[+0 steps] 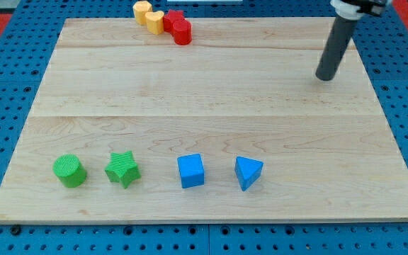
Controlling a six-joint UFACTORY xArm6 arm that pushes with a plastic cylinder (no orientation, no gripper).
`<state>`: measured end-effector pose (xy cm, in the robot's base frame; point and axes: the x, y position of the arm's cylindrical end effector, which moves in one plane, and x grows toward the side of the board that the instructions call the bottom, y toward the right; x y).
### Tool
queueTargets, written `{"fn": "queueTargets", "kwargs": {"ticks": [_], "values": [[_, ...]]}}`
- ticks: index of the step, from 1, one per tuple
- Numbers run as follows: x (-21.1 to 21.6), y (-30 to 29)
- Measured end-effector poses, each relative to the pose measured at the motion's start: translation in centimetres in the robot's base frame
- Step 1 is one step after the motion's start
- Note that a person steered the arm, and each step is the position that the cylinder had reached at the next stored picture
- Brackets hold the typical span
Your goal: Push the red star away from the yellow hexagon
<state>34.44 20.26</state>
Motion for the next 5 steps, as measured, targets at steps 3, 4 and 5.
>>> {"fn": "queueTargets", "kwargs": {"ticks": [3, 4, 5], "values": [[-15.3, -4.6], [-15.3, -5.5], [-15.2, -16.1]]}}
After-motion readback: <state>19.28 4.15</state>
